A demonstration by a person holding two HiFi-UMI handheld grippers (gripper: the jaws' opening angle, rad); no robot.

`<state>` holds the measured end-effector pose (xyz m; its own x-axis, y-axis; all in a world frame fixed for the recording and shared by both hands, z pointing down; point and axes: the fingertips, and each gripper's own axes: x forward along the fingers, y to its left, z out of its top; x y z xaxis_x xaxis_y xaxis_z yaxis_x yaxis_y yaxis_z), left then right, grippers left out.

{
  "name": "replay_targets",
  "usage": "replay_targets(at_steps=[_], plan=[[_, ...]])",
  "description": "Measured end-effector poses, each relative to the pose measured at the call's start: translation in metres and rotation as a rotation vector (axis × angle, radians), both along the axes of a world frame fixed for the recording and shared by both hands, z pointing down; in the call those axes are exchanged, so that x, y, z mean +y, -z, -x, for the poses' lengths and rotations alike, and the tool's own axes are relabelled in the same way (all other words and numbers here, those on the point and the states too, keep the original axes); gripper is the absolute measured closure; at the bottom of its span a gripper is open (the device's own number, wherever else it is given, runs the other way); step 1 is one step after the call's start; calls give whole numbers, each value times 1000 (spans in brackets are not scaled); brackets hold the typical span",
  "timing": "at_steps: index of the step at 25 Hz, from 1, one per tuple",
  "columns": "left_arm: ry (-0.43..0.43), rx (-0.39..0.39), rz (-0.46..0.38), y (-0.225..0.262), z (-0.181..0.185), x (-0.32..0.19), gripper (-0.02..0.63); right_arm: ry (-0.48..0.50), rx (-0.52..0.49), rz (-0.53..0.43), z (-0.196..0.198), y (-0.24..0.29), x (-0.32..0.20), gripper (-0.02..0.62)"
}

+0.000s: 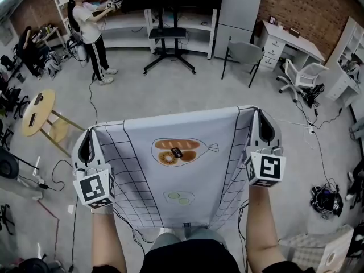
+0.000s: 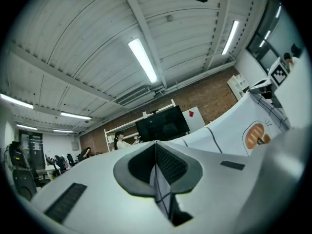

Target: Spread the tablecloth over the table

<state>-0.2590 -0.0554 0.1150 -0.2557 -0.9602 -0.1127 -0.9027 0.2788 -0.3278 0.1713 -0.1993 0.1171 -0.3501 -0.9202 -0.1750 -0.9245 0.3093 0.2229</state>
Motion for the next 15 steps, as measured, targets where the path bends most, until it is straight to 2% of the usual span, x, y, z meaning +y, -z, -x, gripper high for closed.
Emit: replay_targets(at_steps=[5,11,15], plan=[[19,-24,39,-4,6,-63,594,17,-11,40,10,-10,-71,583],[-17,-34,50,-14,25,-140,594,-12,1,45,26,-12,-139,583],[-66,-29,61,-50,56,-245,594,-51,22,57,52,-37,-227,583]])
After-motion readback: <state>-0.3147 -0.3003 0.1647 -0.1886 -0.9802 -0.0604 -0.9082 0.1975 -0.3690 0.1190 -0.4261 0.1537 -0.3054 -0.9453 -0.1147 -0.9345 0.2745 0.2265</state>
